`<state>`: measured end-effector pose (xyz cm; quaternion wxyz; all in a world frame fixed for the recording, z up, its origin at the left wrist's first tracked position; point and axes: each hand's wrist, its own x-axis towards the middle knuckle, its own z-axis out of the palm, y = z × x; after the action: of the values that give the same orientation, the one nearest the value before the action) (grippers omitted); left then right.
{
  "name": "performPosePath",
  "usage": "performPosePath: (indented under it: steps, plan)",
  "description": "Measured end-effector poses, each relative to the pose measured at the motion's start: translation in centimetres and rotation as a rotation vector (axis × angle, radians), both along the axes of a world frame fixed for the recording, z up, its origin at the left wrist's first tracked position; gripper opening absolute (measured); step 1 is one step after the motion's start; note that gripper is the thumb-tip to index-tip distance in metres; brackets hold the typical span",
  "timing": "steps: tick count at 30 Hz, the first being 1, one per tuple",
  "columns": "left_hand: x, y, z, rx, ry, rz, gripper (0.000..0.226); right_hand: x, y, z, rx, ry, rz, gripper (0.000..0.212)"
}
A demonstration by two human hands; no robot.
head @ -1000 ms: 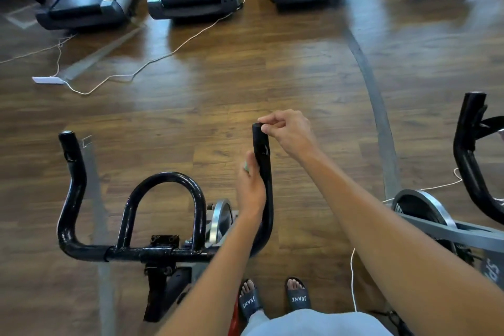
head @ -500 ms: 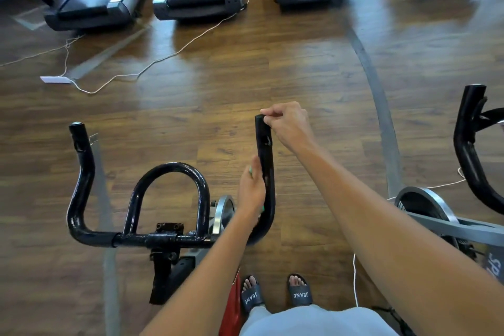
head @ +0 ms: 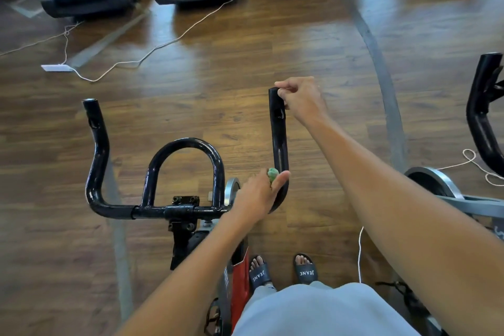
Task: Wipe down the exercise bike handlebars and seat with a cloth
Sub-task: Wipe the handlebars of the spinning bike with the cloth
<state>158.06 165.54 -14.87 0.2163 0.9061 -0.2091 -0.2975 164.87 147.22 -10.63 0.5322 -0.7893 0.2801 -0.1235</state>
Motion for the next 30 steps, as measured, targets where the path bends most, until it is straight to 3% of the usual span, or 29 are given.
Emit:
performPosePath:
  steps: [3,5,9,14,18,21,26,30]
  plan:
    - [1.6,3.6,1.1,0.199,-0.138,-0.452,0.067,0.2,-0.2,-0.1,0.009,0.024,-0.012,0.019]
    - [2.4,4.3,1.4,0.228,-0.157,-0.54,0.066,0.3,-0.3,-0.3,0.029,0.02,-0.011,0.016]
    - [2.2,2.5,0.9,0.142,-0.062,-0.497,0.054,-0.1,0.0,-0.2,0.075,-0.02,-0.018,0.022]
    - [2.3,5.6,0.7,0.133,-0.214,-0.581,0.058,-0.2,0.1,0.2,0.084,-0.022,-0.012,0.021]
    - [1.1,3.8,0.1,0.198,-0.319,-0.514,0.074,-0.7,-0.1,0.5,0.191,0.0,-0.019,0.018]
    - [0.6,3.3,0.0,0.196,-0.334,-0.416,0.063,-0.9,-0.3,0.4,0.229,-0.002,-0.004,0.019]
    - [-1.3,8.2,-1.8,0.049,-0.718,-0.492,0.07,-0.7,-0.4,-0.2,0.225,-0.014,0.038,0.017]
    - [-4.4,6.4,-3.4,0.089,-0.899,-0.289,0.068,-0.6,-0.2,-0.8,0.232,-0.039,0.049,0.015]
